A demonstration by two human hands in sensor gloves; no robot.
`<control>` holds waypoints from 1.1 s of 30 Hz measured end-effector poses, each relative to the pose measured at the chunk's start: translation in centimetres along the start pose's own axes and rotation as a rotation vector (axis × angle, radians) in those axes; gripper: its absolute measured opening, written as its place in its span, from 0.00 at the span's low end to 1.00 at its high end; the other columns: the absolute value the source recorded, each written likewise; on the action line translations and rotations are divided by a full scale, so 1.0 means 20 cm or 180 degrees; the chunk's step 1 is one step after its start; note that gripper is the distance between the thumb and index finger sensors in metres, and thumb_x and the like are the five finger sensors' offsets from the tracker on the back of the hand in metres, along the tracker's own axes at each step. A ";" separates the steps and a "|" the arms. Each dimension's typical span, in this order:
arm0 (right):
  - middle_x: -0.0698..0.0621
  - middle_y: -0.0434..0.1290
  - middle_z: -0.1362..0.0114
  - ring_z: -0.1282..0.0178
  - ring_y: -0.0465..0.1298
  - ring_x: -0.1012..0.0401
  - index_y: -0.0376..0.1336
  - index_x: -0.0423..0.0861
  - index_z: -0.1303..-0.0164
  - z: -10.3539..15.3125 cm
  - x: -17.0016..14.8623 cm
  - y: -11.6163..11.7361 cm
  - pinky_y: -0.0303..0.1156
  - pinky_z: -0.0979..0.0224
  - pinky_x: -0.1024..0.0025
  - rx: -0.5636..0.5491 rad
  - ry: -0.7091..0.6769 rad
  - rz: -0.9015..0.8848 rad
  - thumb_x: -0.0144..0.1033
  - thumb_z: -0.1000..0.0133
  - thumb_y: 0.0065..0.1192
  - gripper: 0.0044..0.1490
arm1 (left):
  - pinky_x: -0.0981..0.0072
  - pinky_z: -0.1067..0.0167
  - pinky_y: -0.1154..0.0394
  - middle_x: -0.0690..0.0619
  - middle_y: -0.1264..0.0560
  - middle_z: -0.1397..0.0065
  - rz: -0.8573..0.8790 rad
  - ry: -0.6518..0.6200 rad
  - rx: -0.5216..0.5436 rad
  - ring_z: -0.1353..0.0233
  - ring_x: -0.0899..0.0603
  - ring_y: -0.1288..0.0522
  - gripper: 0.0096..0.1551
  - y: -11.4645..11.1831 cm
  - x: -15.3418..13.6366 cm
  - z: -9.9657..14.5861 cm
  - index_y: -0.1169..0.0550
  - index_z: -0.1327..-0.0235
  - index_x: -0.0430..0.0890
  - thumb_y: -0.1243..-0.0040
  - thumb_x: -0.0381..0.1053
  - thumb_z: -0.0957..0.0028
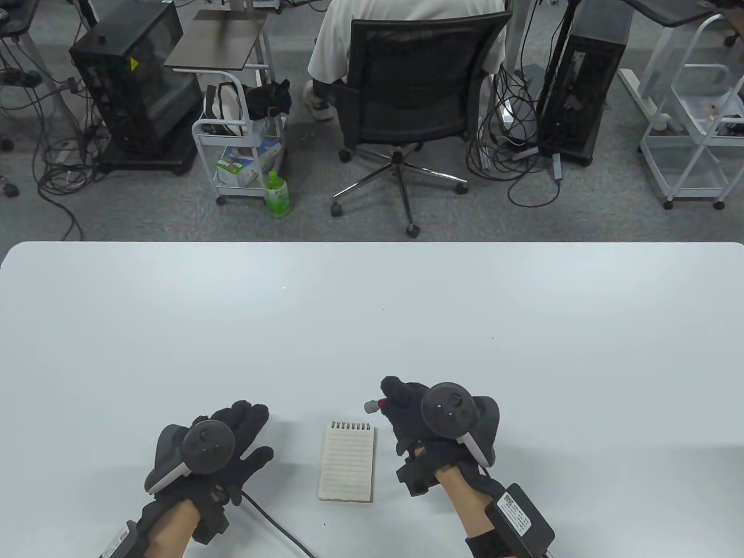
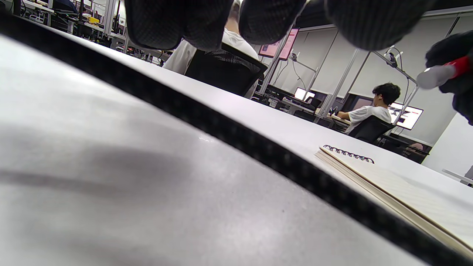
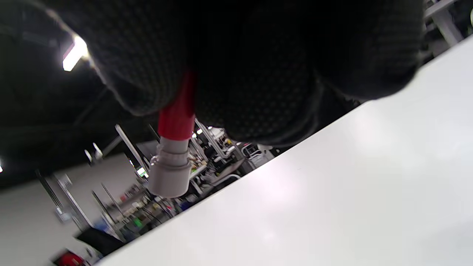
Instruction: Stamp flower pattern stamp onto notebook
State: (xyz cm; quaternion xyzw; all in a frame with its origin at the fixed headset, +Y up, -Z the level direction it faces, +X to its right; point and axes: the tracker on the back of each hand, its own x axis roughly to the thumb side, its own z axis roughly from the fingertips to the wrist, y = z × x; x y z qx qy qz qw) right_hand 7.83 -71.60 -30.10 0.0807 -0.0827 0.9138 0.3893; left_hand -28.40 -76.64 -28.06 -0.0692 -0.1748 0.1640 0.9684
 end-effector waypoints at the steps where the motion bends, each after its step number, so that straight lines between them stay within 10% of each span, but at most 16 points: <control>1: 0.42 0.80 0.48 0.60 0.86 0.52 0.74 0.48 0.45 0.02 -0.03 0.01 0.79 0.53 0.53 -0.0002 0.0072 -0.0222 0.38 0.57 0.75 0.28 | 0.20 0.35 0.51 0.38 0.42 0.20 0.0004 0.0003 -0.0004 0.23 0.25 0.40 0.46 0.00 0.00 0.00 0.39 0.25 0.48 0.49 0.68 0.55; 33: 0.43 0.79 0.46 0.57 0.85 0.52 0.72 0.48 0.43 0.12 -0.13 0.08 0.78 0.50 0.52 -0.0050 0.0148 -0.1612 0.38 0.56 0.74 0.29 | 0.40 0.52 0.25 0.41 0.22 0.34 0.1967 -0.0517 0.0739 0.46 0.36 0.16 0.36 0.02 0.50 -0.20 0.28 0.33 0.43 0.39 0.56 0.54</control>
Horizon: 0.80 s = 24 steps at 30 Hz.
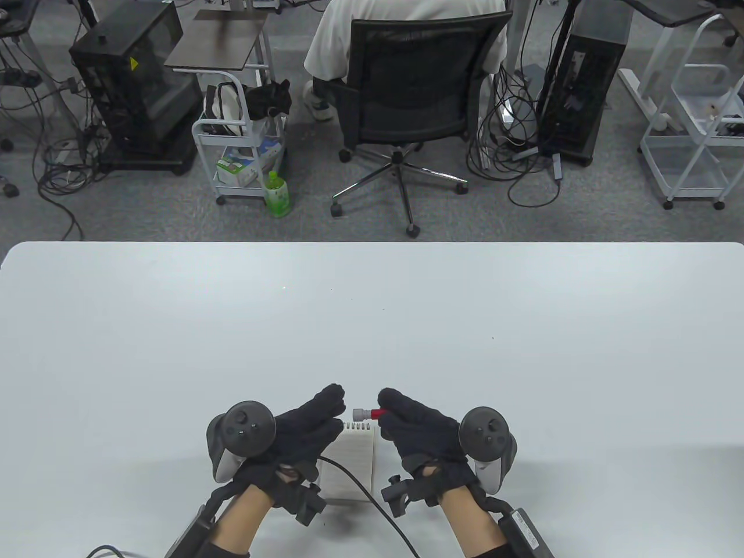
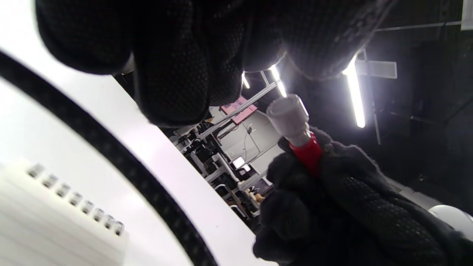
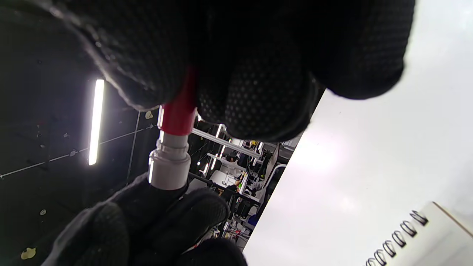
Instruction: Stamp flower pattern stamp onto notebook
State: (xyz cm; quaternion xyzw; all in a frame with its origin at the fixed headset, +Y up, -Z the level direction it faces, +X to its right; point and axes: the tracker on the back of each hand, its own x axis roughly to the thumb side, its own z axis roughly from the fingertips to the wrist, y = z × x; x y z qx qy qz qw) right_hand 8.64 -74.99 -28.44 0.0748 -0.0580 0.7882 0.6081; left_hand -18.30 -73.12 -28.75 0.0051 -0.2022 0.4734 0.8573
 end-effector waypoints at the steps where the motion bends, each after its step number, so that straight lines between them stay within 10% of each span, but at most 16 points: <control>1: 0.43 0.78 0.46 0.57 0.85 0.52 0.72 0.48 0.43 0.00 0.00 0.01 0.78 0.50 0.52 0.0011 0.0011 -0.0021 0.38 0.56 0.74 0.29 | 0.40 0.52 0.25 0.41 0.22 0.34 0.0051 0.0008 -0.0003 0.46 0.37 0.16 0.35 -0.01 0.00 0.00 0.28 0.34 0.42 0.38 0.56 0.54; 24: 0.42 0.81 0.49 0.62 0.86 0.54 0.73 0.46 0.45 0.01 0.01 0.03 0.79 0.51 0.51 0.0161 -0.0105 -0.0103 0.38 0.57 0.76 0.29 | 0.45 0.58 0.21 0.43 0.15 0.48 0.0286 -0.0184 0.0280 0.63 0.45 0.14 0.27 -0.06 0.02 0.01 0.19 0.46 0.40 0.35 0.51 0.56</control>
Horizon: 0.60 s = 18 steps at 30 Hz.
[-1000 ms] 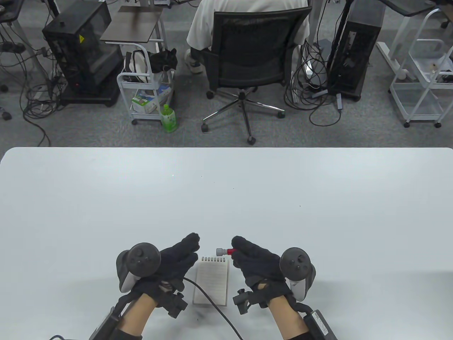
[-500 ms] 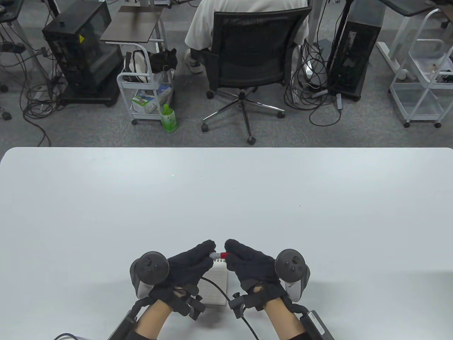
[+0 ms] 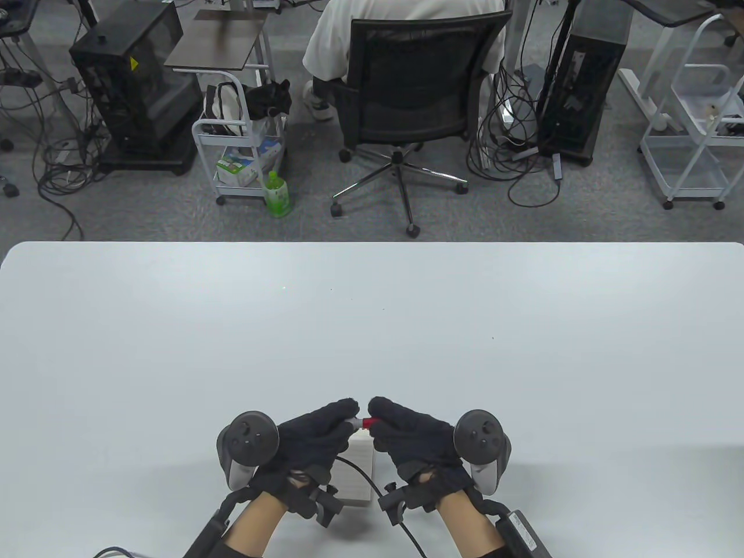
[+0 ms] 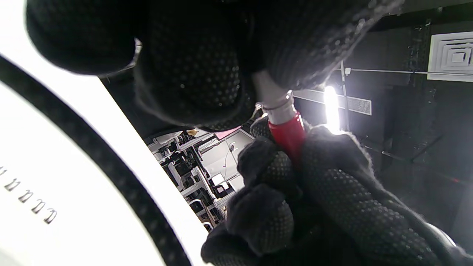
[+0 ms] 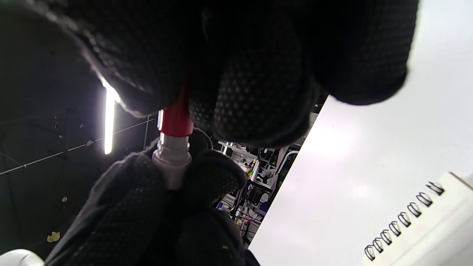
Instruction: Stamp flower pattern stamp onto notebook
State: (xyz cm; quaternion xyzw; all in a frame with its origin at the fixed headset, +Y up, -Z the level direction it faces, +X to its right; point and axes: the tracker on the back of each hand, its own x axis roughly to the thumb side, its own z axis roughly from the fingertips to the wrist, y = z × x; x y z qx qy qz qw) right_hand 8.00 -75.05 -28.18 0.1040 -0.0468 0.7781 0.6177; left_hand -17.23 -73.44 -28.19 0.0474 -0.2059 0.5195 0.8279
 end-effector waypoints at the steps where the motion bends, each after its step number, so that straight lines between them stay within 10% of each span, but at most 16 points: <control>1: 0.41 0.81 0.50 0.62 0.86 0.53 0.74 0.46 0.45 0.00 0.00 0.00 0.79 0.51 0.51 -0.0026 0.0003 -0.0005 0.38 0.57 0.76 0.29 | 0.45 0.58 0.21 0.43 0.15 0.48 -0.0021 0.0005 -0.0006 0.63 0.45 0.14 0.27 0.00 0.00 0.00 0.19 0.46 0.40 0.35 0.51 0.56; 6: 0.41 0.80 0.49 0.62 0.86 0.53 0.73 0.46 0.45 0.00 -0.01 -0.08 0.79 0.51 0.50 -0.0200 0.0027 -0.0035 0.38 0.57 0.76 0.29 | 0.43 0.56 0.23 0.41 0.15 0.48 -0.0282 0.0219 -0.0090 0.62 0.43 0.15 0.27 0.12 -0.03 0.00 0.19 0.45 0.39 0.34 0.50 0.56; 18: 0.42 0.80 0.49 0.62 0.86 0.53 0.73 0.46 0.44 -0.02 -0.05 -0.21 0.78 0.50 0.50 -0.0417 0.0076 0.0097 0.38 0.56 0.75 0.29 | 0.40 0.52 0.25 0.42 0.16 0.46 -0.3245 0.0980 -0.0781 0.58 0.41 0.16 0.27 0.55 -0.20 0.02 0.19 0.44 0.41 0.35 0.50 0.55</control>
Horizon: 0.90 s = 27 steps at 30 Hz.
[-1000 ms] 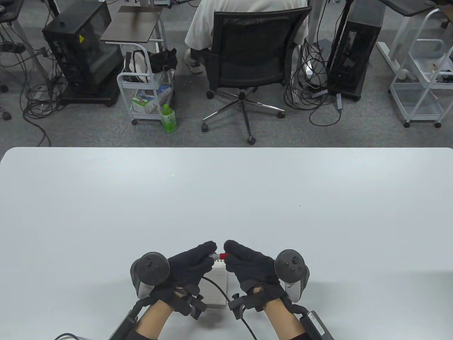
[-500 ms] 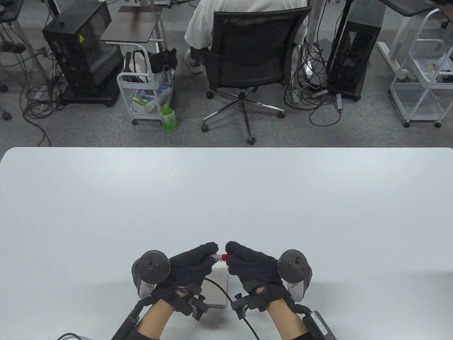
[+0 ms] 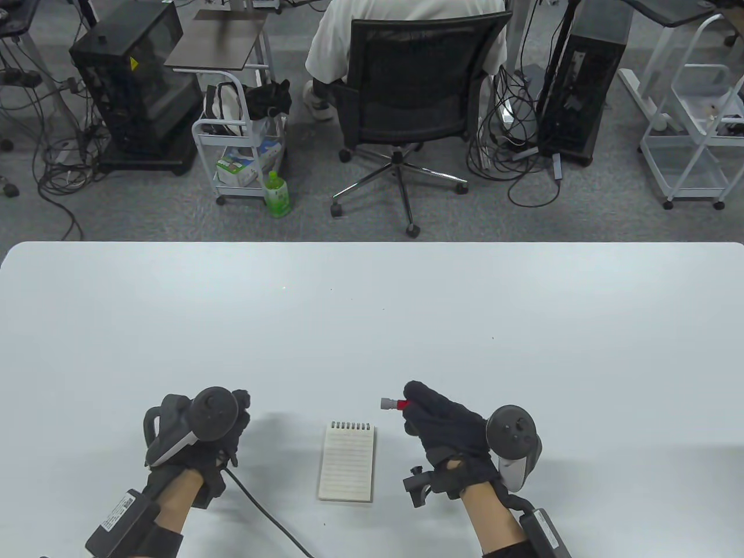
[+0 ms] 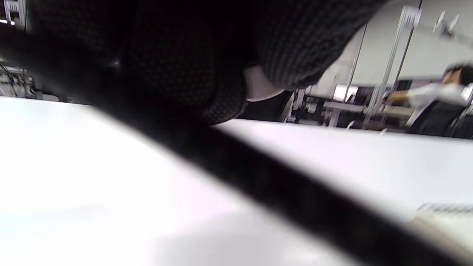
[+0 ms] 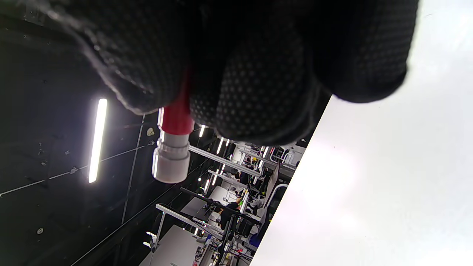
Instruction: Stamp flower pattern stamp onto notebook
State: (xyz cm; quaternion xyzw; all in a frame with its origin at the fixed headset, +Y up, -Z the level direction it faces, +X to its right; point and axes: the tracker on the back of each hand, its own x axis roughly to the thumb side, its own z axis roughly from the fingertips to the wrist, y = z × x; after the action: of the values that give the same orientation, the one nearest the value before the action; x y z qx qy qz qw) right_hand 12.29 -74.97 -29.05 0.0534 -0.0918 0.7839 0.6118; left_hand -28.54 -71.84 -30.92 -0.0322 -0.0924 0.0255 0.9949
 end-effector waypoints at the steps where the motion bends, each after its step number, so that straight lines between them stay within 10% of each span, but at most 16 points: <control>1: 0.41 0.80 0.49 0.62 0.86 0.53 0.73 0.46 0.44 0.00 0.00 0.00 0.78 0.50 0.50 0.0006 -0.0008 0.0020 0.38 0.56 0.75 0.29 | 0.40 0.52 0.25 0.42 0.16 0.46 -0.0111 0.0034 -0.0077 0.58 0.41 0.16 0.27 -0.03 -0.01 -0.01 0.19 0.44 0.41 0.35 0.50 0.55; 9: 0.41 0.80 0.49 0.61 0.86 0.53 0.73 0.46 0.44 0.00 0.00 -0.01 0.78 0.49 0.50 0.0066 -0.0083 0.0175 0.38 0.56 0.75 0.29 | 0.40 0.50 0.26 0.44 0.16 0.45 -0.0617 0.0073 -0.0446 0.56 0.41 0.17 0.26 -0.26 -0.04 -0.06 0.18 0.45 0.44 0.35 0.51 0.56; 27: 0.42 0.80 0.48 0.61 0.85 0.53 0.73 0.46 0.43 0.00 0.01 0.00 0.78 0.49 0.50 0.0099 -0.0105 0.0342 0.38 0.56 0.75 0.29 | 0.38 0.45 0.28 0.43 0.21 0.36 -0.1091 -0.0097 -0.0414 0.44 0.39 0.18 0.30 -0.30 -0.02 -0.03 0.24 0.38 0.46 0.36 0.52 0.55</control>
State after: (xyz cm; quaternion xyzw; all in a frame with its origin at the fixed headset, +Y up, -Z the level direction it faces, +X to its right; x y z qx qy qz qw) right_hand 12.30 -74.79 -29.10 0.0709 -0.0924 0.8159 0.5663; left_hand -28.64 -77.89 -31.19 -0.0799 -0.1130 -0.1500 0.9790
